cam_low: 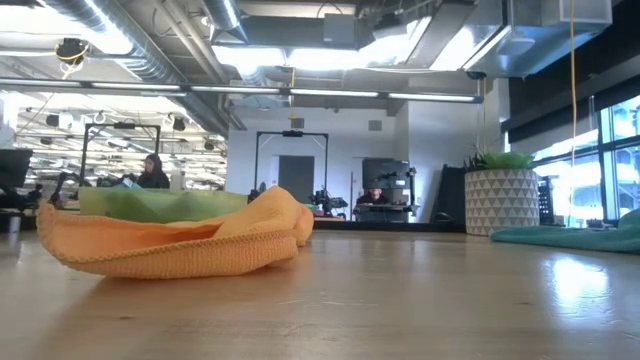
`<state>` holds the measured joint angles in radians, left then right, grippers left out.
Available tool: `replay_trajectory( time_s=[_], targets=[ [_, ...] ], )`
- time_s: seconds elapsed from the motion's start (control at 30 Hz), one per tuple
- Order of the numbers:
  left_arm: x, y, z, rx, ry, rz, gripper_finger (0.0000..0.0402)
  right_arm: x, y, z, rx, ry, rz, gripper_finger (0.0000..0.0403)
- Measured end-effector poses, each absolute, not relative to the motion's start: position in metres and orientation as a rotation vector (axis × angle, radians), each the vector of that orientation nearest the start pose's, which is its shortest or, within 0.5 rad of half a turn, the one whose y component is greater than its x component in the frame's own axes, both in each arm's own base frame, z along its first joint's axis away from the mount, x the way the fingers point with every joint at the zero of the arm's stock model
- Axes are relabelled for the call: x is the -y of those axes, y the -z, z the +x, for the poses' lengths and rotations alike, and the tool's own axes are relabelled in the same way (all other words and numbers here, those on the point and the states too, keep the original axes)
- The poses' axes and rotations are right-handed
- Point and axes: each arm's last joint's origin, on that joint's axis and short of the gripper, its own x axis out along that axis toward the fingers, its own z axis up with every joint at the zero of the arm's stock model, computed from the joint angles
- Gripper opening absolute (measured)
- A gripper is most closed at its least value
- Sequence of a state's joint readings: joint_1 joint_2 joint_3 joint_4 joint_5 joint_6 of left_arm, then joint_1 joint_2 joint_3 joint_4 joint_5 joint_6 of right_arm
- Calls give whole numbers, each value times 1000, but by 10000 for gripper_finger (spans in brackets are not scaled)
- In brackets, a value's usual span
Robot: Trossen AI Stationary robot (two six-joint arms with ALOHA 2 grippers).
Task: Fold microfiber towels
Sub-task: Fold the orange towel
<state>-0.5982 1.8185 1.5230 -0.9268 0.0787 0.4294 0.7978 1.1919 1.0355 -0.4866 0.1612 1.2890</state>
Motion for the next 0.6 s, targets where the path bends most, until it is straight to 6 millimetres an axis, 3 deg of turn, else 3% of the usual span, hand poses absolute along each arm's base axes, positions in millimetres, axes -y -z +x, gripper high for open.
replay_trajectory(
  time_s=[0.27, 0.6],
  targets=[
    [187, -243, 322, -1115, 824, 697, 120, -179, -300, 178, -790, -121, 896, 158],
    [143, -206, 356, -1219, 908, 558, 120, -178, -299, 178, -796, -116, 888, 158]
  ],
)
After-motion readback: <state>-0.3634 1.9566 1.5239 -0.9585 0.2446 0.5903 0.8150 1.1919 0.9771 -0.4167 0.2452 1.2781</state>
